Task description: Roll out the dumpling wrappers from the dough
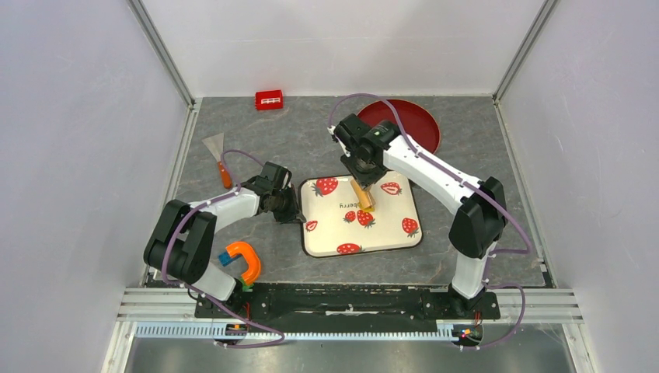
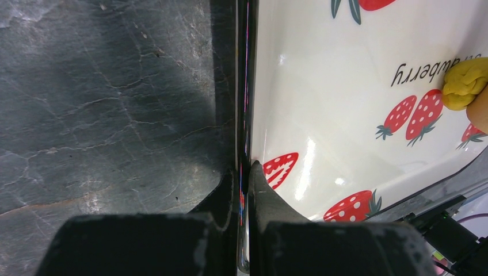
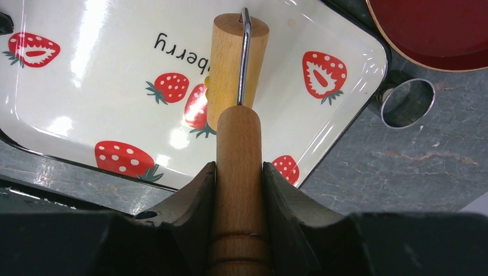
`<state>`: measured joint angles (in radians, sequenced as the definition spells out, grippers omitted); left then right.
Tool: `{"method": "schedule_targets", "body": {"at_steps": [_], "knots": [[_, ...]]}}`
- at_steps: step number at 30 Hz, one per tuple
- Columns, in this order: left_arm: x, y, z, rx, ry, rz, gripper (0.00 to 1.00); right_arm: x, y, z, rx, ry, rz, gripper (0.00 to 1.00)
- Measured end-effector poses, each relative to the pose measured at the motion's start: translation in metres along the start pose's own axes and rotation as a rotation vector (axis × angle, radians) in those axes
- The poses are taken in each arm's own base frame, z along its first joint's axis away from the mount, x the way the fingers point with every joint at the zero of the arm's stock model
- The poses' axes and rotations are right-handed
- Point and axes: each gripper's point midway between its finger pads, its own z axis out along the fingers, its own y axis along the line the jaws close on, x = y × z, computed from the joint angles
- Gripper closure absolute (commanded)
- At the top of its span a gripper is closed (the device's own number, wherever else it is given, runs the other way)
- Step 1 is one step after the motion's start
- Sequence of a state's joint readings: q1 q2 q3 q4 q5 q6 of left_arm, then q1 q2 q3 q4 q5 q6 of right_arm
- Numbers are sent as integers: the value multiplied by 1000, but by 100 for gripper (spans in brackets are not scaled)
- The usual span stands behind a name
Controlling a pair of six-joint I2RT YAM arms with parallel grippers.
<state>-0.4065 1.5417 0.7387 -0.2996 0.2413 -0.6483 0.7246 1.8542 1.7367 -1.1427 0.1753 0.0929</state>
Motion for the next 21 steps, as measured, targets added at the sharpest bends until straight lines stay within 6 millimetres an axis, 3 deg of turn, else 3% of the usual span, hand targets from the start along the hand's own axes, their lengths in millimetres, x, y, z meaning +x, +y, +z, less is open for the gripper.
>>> {"method": "schedule_targets", "body": {"at_steps": [17,21], "knots": [[0,0,0,-3,4,-1,98,15,-17,14,100,39,-25,100],[0,0,0,-3,4,-1,98,19,-13,18,79,63,-26,100]]}}
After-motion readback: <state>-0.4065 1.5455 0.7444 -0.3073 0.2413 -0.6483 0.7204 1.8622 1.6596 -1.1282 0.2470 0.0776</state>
